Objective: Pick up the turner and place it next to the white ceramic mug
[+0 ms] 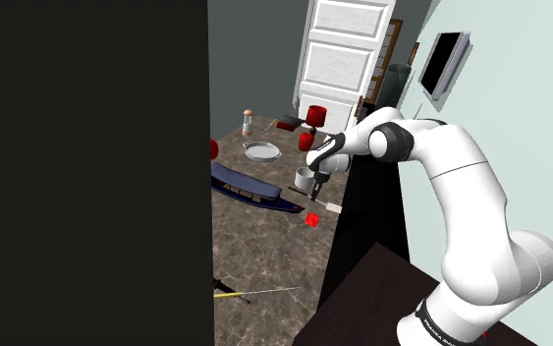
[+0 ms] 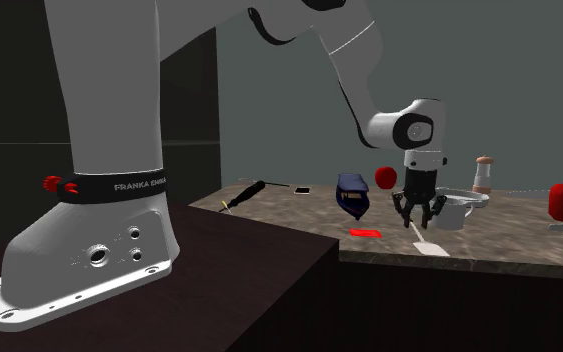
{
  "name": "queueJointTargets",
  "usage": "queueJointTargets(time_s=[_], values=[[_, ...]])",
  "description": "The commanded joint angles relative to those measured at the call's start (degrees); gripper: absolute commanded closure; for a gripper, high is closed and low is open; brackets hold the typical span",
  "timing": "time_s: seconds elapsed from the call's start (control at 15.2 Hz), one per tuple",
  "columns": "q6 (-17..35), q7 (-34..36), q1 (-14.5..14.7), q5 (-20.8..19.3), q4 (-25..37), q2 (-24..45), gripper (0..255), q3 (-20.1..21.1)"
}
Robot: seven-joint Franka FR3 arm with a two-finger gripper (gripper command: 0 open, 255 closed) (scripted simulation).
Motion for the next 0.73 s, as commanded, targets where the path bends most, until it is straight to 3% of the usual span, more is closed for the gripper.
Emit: queueJointTargets(time_s=[0.0,0.26,0.53,0.66], values=[[0.0,0.0,0.0,0.0,0.0,0.0,0,0.0],[0.0,0.0,0.0,0.0,0.0,0.0,0,0.0],[-3.1,0.2,0.4,-0.6,-3.2,-6.3,0,-0.8],[-3.1,0.2,0.4,-0.6,-3.2,-6.3,0,-0.8]])
